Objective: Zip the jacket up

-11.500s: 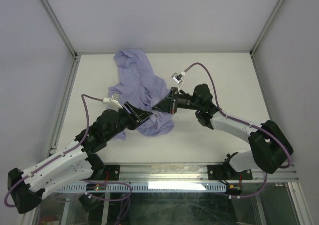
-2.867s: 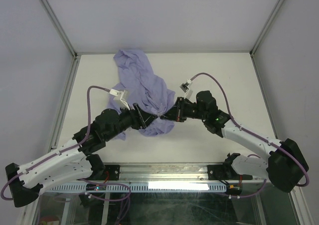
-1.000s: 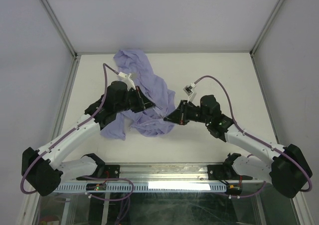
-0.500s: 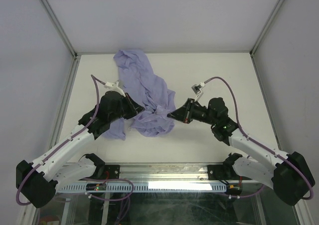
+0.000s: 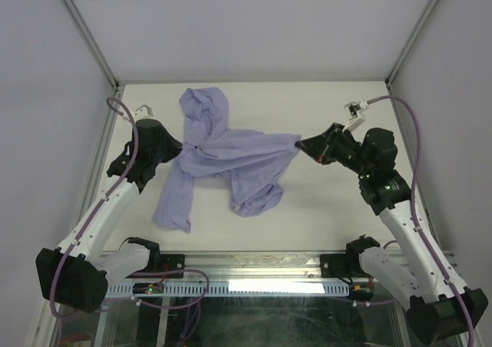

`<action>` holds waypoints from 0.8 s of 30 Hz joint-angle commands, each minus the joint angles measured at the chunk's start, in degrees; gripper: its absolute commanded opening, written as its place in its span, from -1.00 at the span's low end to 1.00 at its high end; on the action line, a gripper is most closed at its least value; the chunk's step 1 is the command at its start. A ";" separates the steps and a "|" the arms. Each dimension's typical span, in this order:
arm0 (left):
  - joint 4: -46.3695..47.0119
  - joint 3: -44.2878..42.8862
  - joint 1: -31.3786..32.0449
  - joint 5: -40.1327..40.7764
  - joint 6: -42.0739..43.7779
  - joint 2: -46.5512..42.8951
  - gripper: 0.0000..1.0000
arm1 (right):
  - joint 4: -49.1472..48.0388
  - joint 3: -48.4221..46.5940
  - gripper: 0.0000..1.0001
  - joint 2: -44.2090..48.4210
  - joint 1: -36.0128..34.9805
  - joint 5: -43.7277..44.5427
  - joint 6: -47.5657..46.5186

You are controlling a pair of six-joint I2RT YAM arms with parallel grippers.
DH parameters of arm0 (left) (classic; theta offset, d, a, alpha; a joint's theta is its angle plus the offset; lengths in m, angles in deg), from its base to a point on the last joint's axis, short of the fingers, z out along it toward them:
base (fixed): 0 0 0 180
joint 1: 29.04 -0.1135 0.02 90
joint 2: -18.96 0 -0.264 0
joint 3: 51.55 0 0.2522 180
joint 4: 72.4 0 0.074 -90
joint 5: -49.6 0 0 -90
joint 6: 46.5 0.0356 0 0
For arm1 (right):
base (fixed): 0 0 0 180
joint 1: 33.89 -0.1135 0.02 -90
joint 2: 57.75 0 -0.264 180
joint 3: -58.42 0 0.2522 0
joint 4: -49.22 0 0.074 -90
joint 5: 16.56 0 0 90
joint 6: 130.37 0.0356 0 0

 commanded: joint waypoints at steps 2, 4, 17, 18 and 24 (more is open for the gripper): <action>0.74 -13.04 -7.19 9.36 11.54 4.10 -1.00 | 14.63 -15.40 -1.00 -1.07 5.48 12.45 -11.80; 0.83 -17.79 -9.91 10.40 13.97 6.22 -1.00 | 17.86 -22.45 -1.00 -3.52 7.26 16.38 -14.44; -4.71 -44.42 -24.05 14.48 22.85 15.27 -1.00 | 23.07 -56.61 -1.00 -21.08 17.36 29.14 -20.01; -5.00 -45.41 -24.36 16.08 24.06 15.28 -1.00 | 23.54 -58.05 -1.00 -21.59 18.21 29.48 -20.29; -6.61 -46.45 -24.43 15.20 27.04 11.84 -1.00 | 21.52 -57.11 -1.00 -20.09 20.09 23.32 -21.83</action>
